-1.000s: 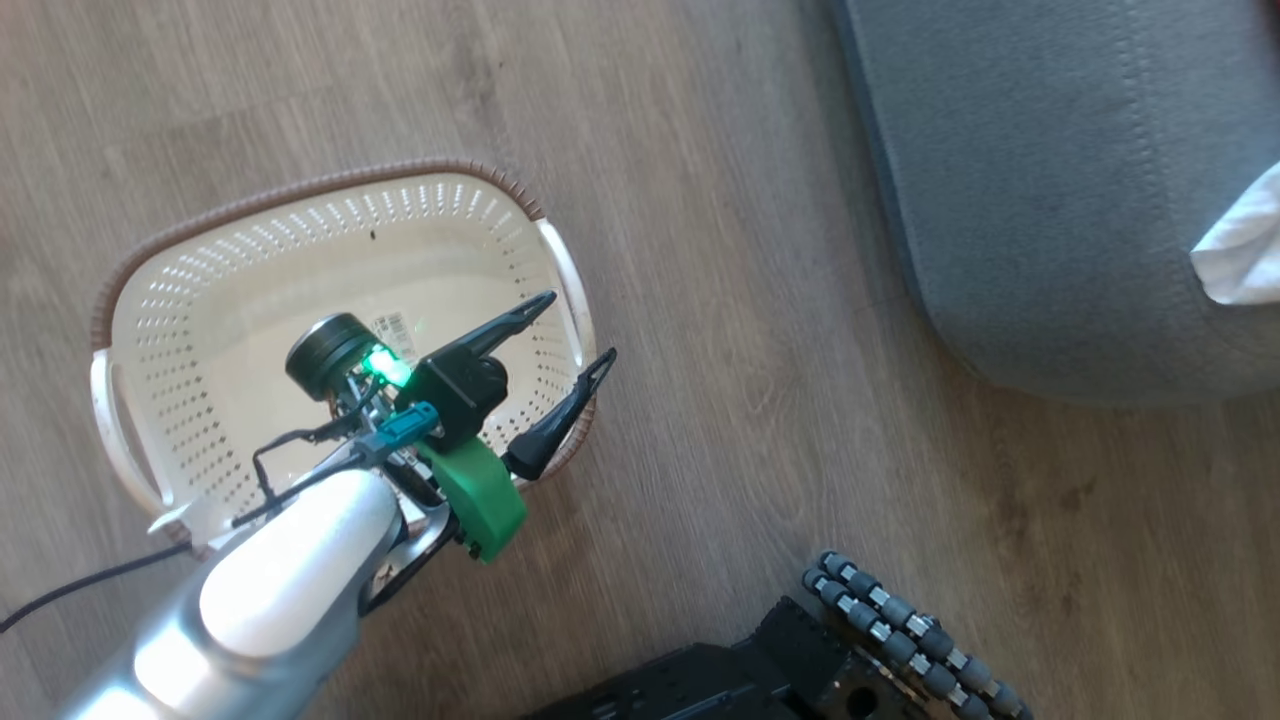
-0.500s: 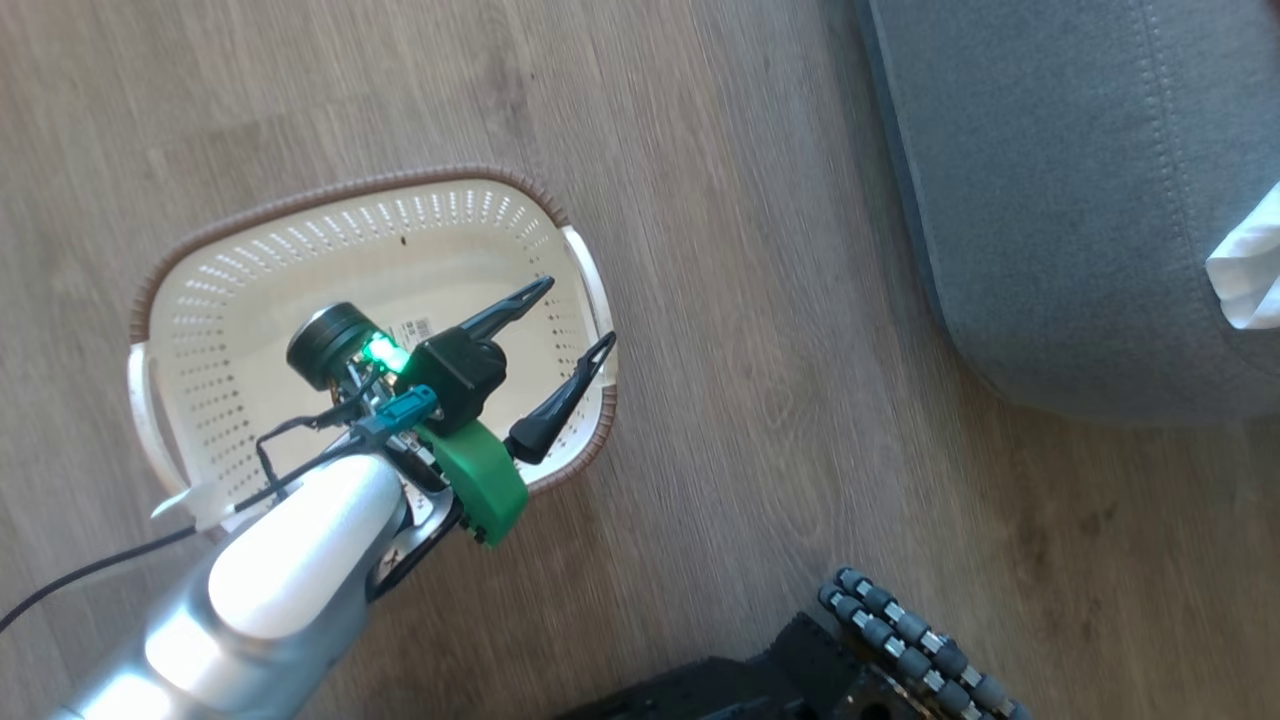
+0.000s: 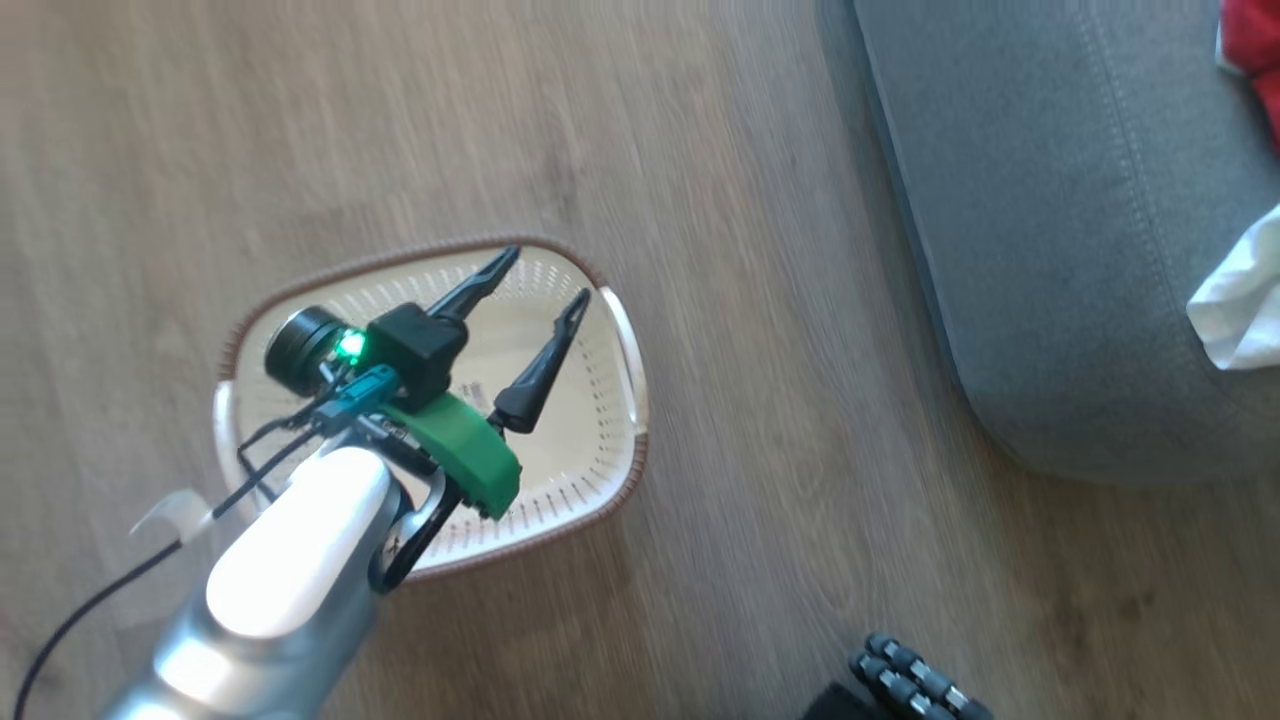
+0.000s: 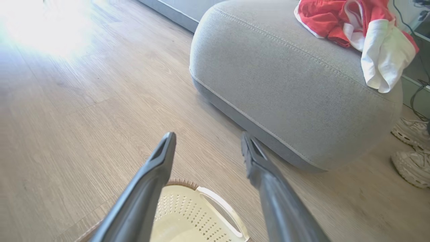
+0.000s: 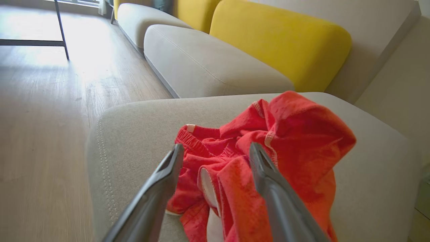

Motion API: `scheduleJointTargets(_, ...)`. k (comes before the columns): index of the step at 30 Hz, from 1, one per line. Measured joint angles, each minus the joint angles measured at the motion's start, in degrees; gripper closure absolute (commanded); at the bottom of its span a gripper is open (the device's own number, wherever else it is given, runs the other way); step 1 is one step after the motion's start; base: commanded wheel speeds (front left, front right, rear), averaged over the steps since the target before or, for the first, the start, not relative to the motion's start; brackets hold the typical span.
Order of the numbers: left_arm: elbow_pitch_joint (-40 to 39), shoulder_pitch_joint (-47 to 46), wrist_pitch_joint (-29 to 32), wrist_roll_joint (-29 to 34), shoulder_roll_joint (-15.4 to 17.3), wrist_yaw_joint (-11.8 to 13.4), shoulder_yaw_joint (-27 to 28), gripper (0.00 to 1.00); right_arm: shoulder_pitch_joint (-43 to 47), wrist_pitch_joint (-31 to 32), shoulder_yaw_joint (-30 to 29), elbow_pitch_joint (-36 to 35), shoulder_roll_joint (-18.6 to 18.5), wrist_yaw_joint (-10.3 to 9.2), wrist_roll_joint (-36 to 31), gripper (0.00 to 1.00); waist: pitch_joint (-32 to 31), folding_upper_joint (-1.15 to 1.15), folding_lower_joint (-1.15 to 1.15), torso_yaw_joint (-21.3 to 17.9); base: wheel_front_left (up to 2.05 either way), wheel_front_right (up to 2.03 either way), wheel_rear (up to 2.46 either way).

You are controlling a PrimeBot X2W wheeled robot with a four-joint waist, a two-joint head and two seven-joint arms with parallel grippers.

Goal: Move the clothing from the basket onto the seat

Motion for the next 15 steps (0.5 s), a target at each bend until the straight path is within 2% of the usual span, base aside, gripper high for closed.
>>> scheduleJointTargets(6,0.2,3.5,0.0,1.0,-2.1,0.0,5.8,0.00,5.9,0.0,4.8,-8.4,0.2,0.00,1.5,0.00,-4.7,0.00,0.00,2.1,0.00,0.00,0.00)
scheduleJointTargets(15,1.4,9.1,-0.1,2.6,-5.4,-0.1,17.3,0.00,13.3,-0.4,12.6,-15.5,1.6,0.00,2.0,0.00,-11.8,0.00,0.00,6.7,0.00,0.00,0.00)
